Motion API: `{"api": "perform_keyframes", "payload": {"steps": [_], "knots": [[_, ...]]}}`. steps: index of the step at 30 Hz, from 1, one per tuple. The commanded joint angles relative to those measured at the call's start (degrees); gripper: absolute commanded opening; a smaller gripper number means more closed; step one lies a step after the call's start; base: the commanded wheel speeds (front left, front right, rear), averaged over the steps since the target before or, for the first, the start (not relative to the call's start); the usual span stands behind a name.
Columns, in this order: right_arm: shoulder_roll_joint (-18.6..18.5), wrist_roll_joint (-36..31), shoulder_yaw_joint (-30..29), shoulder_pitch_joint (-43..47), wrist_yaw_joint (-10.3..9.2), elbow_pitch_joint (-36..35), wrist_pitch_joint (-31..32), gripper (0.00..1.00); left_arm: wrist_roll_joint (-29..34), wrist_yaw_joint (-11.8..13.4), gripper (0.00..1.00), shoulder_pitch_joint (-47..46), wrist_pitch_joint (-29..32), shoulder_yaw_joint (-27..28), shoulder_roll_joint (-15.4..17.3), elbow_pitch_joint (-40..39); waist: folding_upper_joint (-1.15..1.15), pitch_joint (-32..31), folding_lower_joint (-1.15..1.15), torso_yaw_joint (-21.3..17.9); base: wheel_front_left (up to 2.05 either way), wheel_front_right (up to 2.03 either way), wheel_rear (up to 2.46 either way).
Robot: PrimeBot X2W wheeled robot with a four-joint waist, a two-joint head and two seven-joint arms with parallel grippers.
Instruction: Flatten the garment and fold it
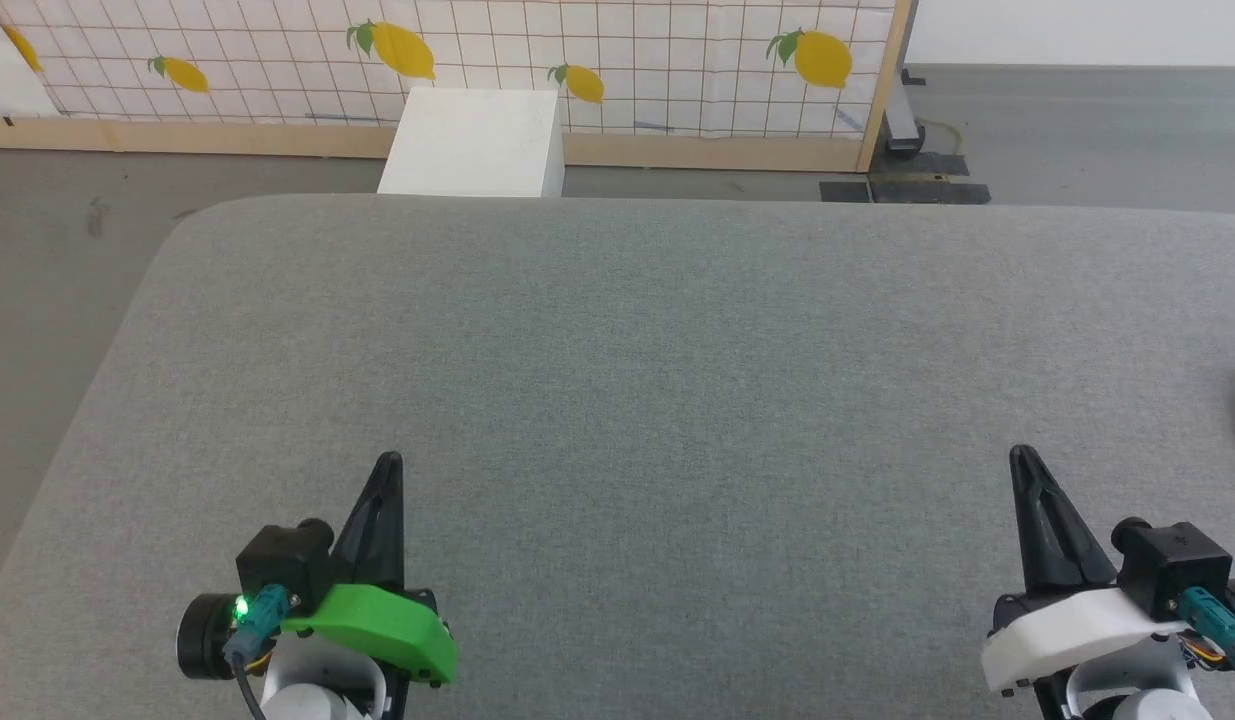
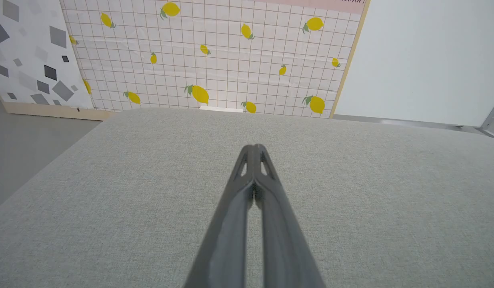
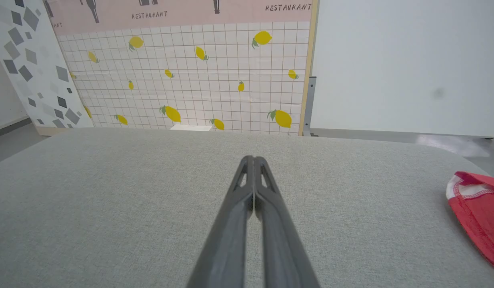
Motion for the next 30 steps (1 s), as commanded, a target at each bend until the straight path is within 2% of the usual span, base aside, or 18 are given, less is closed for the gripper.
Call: {"api": "perform_keyframes", "payload": {"steps": [1, 30], "knots": [[0.05, -0.38, 0.2, -0.39, -0.03, -0.55, 0.31, 0.0, 0.69, 0.45, 0.0, 0.88, 0.4, 0.14, -0.1, -0.53, 0.0, -0.01, 0.0, 0.0, 0.0, 0.0, 0.0], [0.08, -1.63, 1.6, -0.66, -0.06, -1.78, 3.06, 0.0, 3.67, 1.81, 0.0, 1.49, 3.74, 1.12, -0.17, -3.13, 0.0, -0.12, 0.0, 0.03, 0.0, 0.0, 0.0]]}}
